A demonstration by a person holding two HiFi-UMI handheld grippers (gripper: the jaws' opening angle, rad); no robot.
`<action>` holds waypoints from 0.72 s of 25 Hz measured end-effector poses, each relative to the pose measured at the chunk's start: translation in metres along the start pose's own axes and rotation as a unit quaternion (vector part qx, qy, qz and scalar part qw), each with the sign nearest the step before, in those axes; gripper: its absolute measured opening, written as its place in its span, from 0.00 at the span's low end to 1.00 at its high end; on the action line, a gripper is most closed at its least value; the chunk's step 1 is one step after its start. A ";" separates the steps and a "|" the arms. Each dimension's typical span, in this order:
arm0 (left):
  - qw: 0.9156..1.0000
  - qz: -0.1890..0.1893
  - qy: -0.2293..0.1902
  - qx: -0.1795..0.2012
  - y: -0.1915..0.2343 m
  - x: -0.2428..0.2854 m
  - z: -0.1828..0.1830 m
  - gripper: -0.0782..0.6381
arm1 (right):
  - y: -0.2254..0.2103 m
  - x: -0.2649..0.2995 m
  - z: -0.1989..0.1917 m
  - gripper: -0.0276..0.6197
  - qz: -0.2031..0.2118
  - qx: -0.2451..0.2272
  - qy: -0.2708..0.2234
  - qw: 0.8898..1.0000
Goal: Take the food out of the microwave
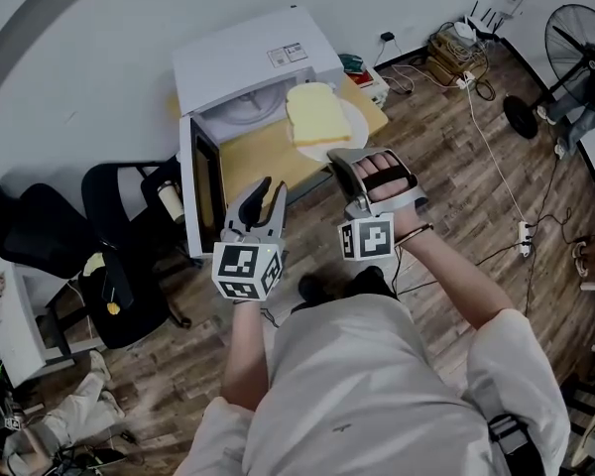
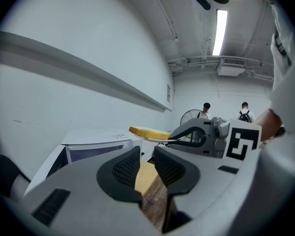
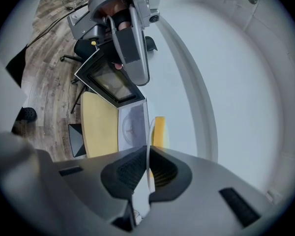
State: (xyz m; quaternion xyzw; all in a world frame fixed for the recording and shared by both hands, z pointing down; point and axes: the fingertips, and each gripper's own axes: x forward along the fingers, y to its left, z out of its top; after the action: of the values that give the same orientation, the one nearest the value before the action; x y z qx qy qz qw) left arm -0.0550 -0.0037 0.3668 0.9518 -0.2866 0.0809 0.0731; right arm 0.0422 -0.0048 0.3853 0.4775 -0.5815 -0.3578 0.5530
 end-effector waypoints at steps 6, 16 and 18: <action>1.000 0.003 0.004 0.010 -0.006 0.001 0.000 0.17 | -0.005 -0.006 0.001 0.06 -0.008 0.002 -0.003 1.000; 1.000 -0.001 0.002 0.014 -0.008 0.006 0.003 0.15 | -0.009 -0.006 -0.003 0.06 -0.013 -0.002 0.003 1.000; 1.000 -0.001 0.002 0.012 -0.008 0.007 0.003 0.15 | -0.010 -0.006 -0.004 0.06 -0.014 -0.001 0.005 1.000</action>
State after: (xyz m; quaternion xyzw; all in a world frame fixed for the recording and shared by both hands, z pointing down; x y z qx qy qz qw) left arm -0.0444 -0.0011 0.3644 0.9528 -0.2844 0.0865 0.0622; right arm 0.0474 -0.0012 0.3749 0.4863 -0.5717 -0.3641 0.5514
